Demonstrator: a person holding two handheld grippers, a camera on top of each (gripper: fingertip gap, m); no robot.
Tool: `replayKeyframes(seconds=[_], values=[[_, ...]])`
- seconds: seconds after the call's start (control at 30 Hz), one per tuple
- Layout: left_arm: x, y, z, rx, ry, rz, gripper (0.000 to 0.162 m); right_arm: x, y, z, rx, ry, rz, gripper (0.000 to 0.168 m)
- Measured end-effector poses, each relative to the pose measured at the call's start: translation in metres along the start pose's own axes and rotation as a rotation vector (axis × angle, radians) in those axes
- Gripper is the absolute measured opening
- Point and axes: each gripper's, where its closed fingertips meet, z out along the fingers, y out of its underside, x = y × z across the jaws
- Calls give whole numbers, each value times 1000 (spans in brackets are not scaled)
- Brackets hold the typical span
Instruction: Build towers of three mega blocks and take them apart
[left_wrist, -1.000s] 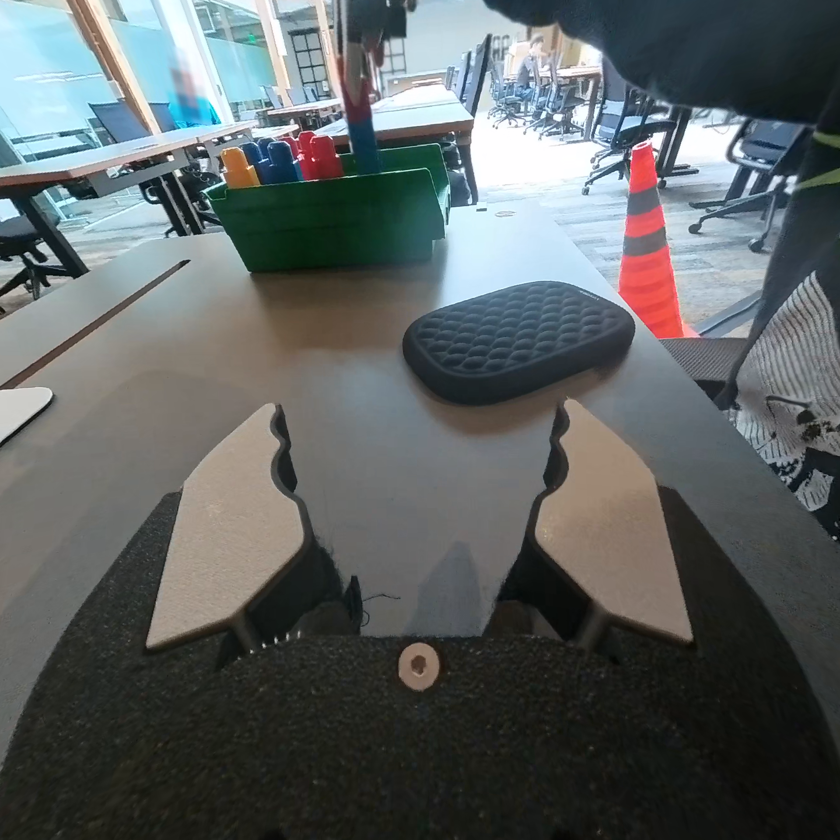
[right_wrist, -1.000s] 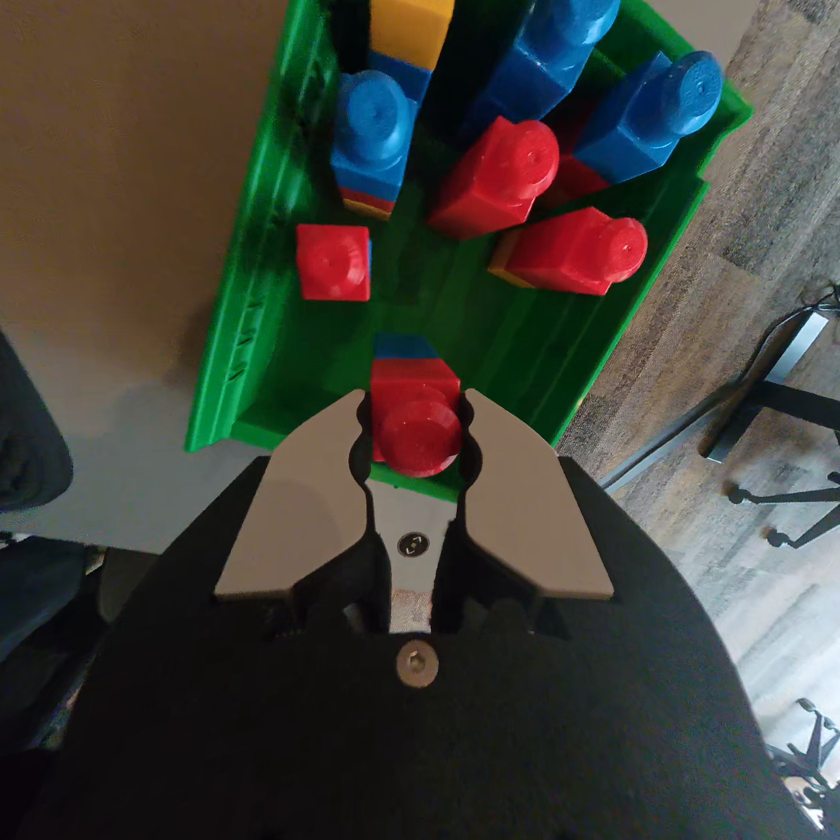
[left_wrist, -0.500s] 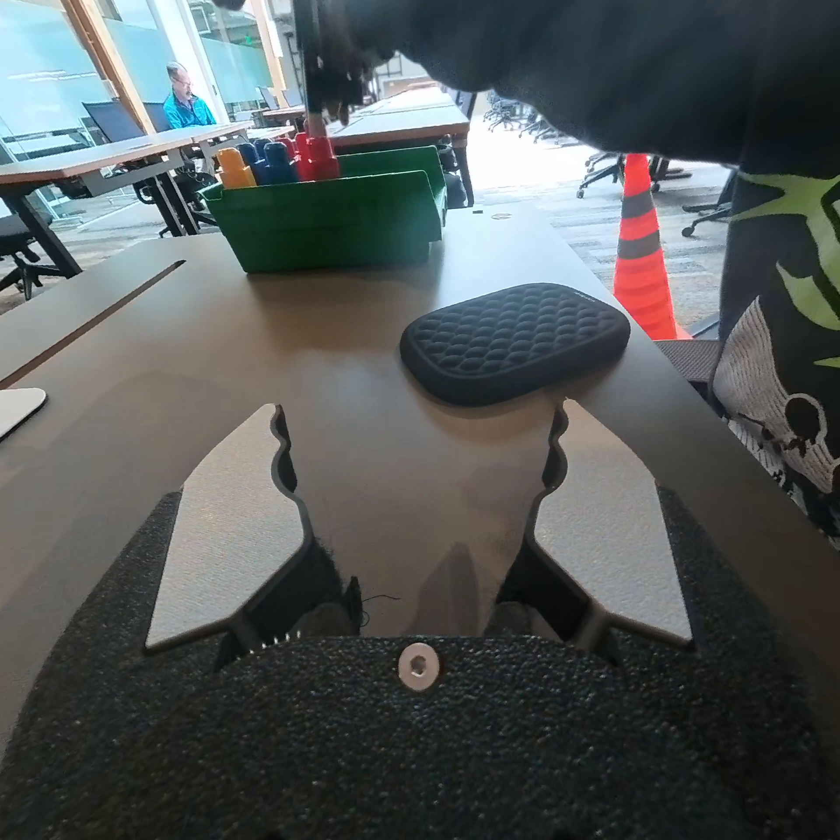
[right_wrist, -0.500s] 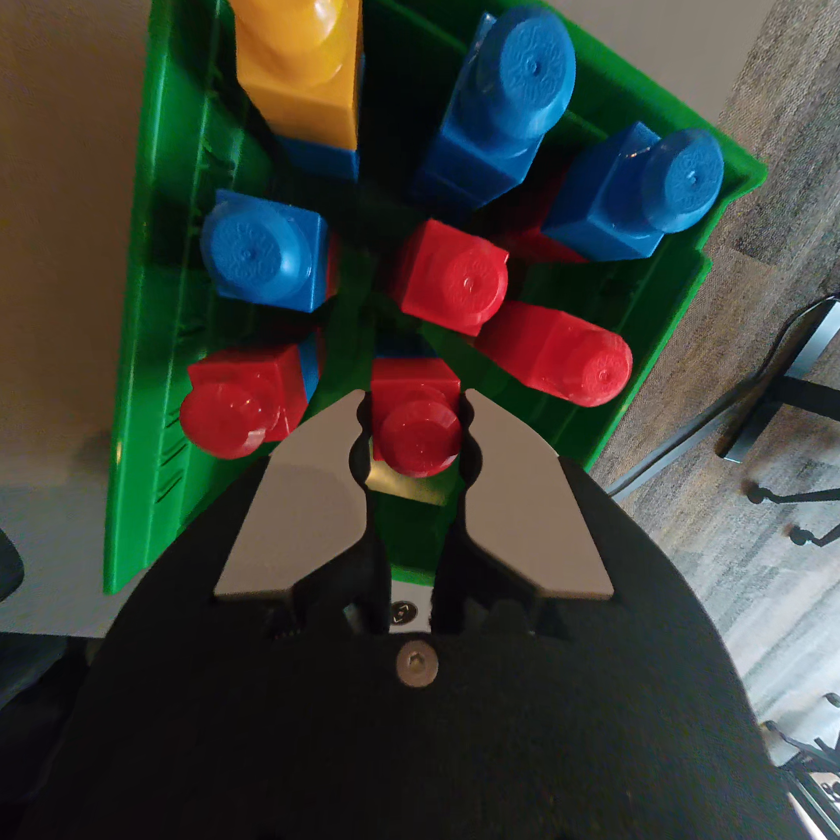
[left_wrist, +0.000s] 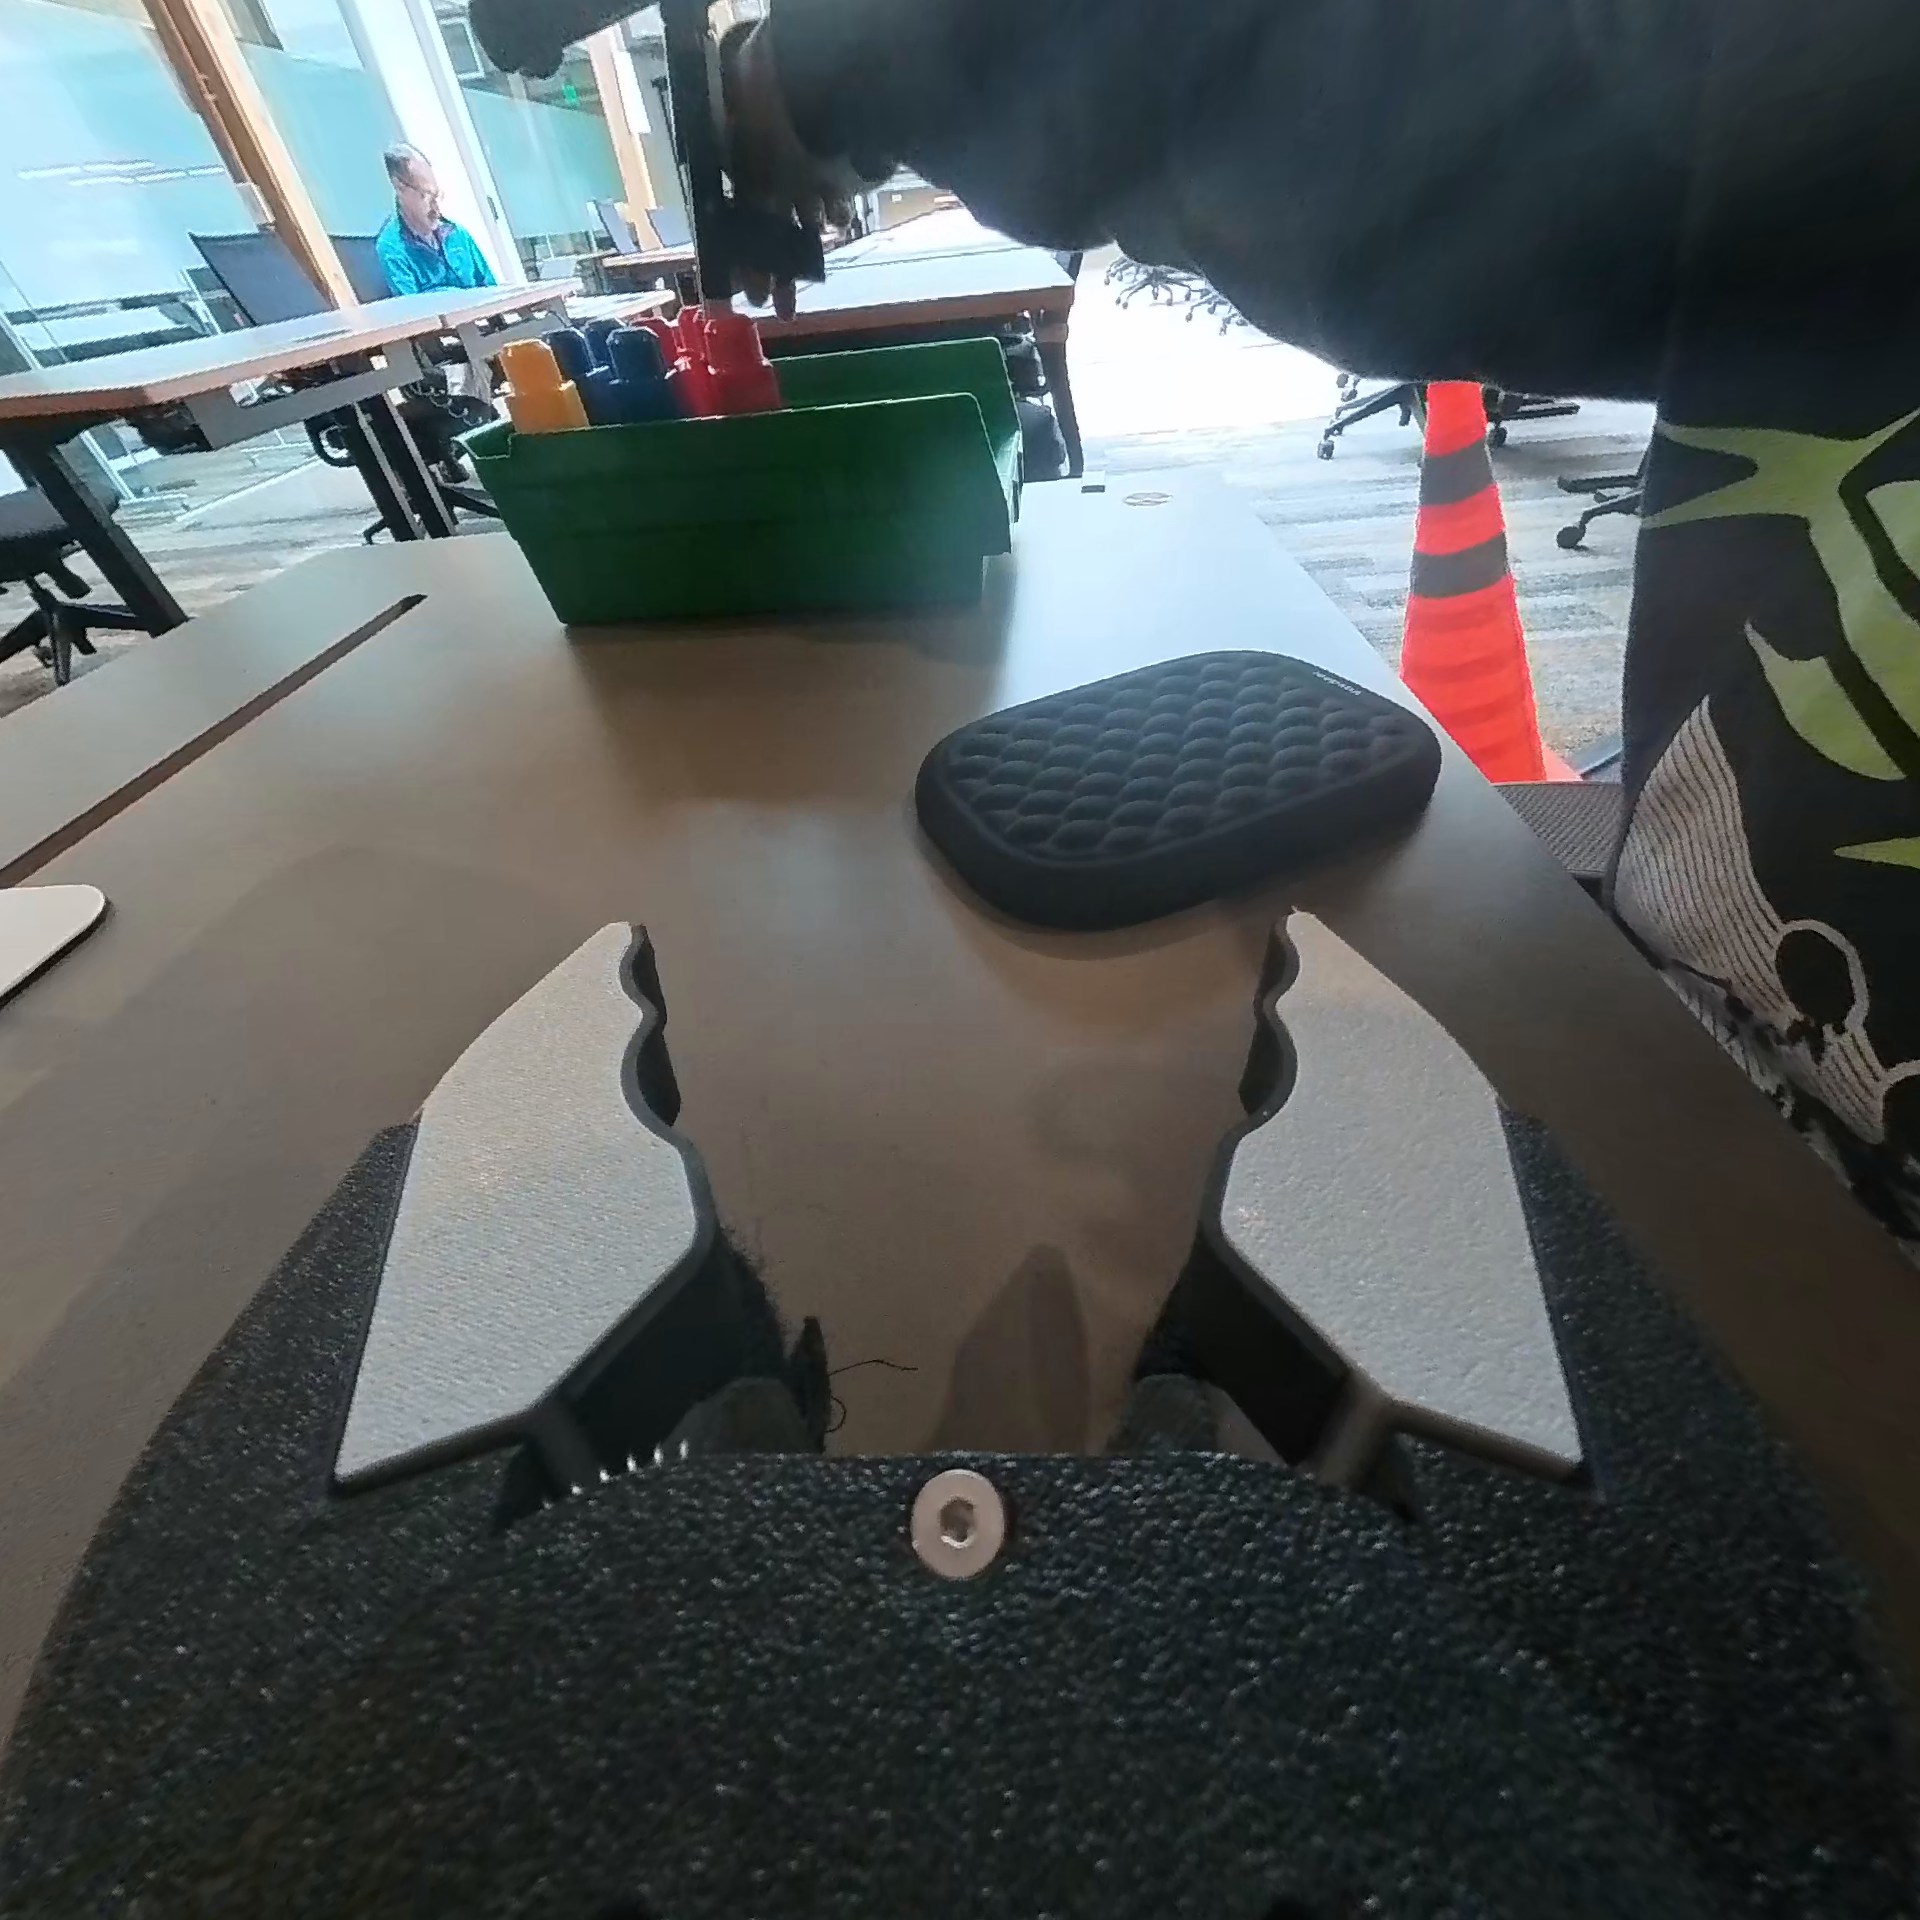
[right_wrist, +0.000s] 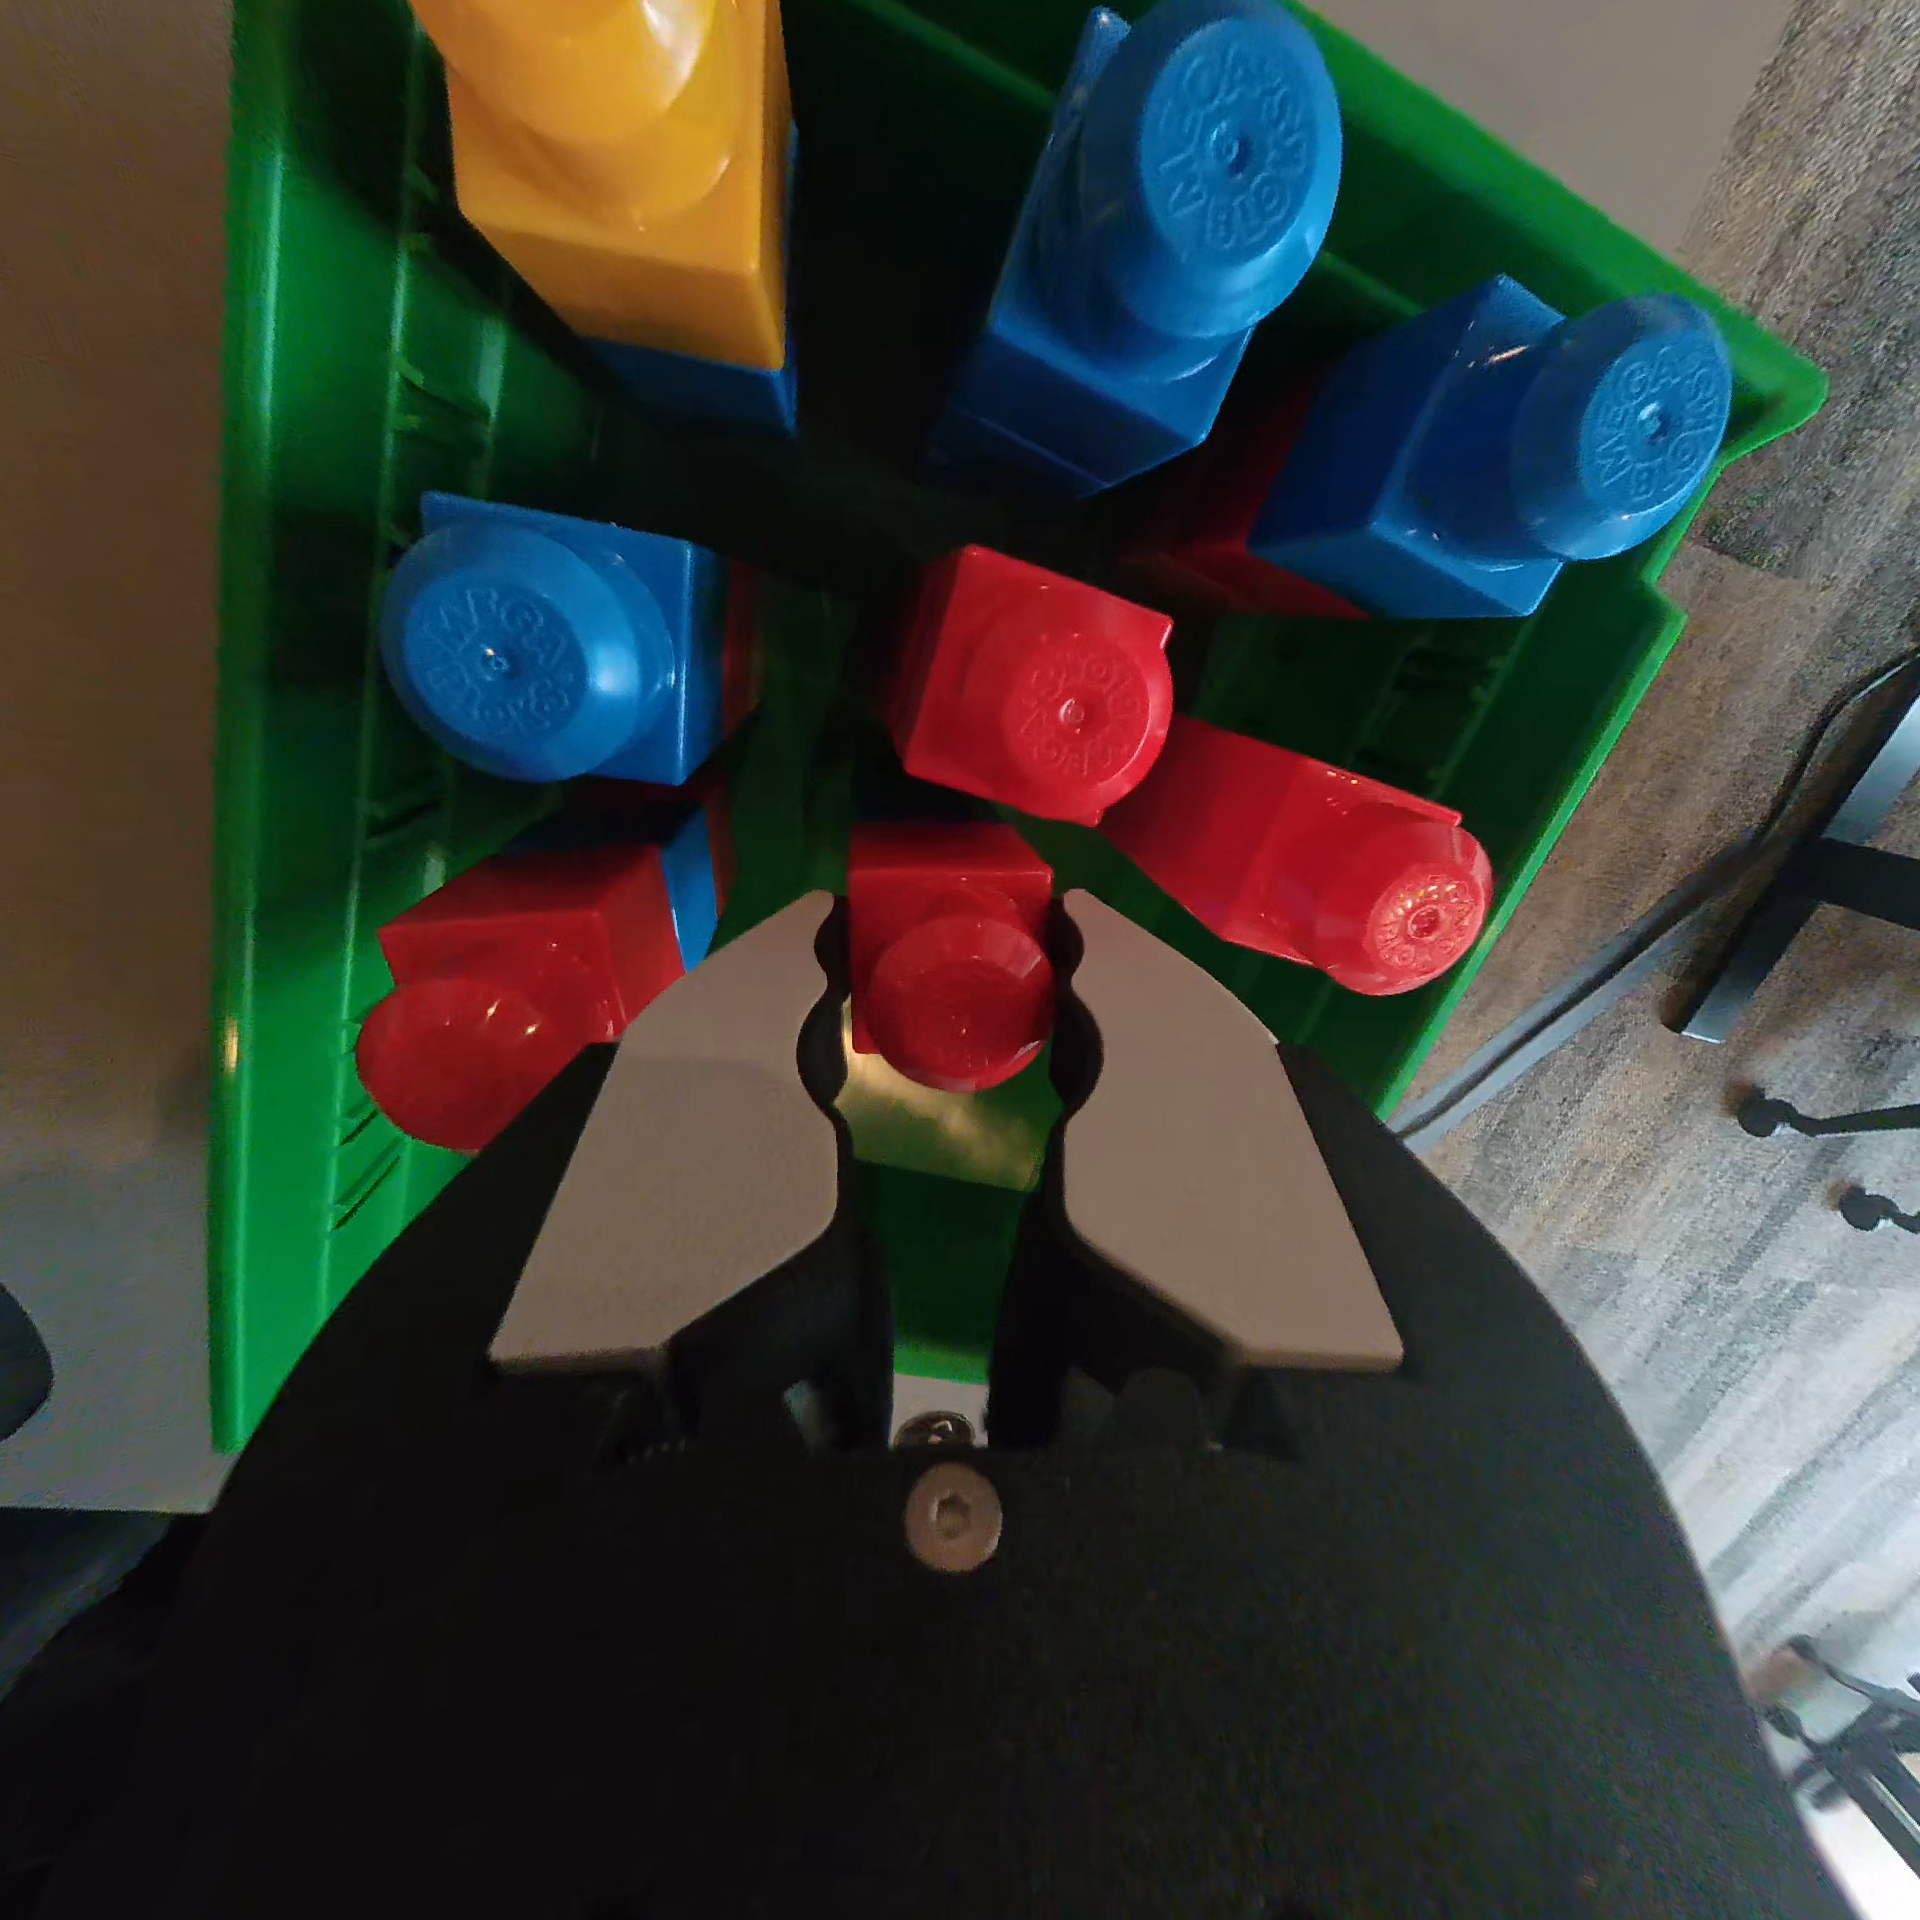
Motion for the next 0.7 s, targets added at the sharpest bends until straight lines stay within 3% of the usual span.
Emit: replayKeyframes(seconds=[0.3,0.7], values=[[0,0,0,-2,-2,3,108,1,-1,-16,58,29,17,52],[0,1,1,-7,-4,12,108,-19,10,-95,301,117,-27,63]])
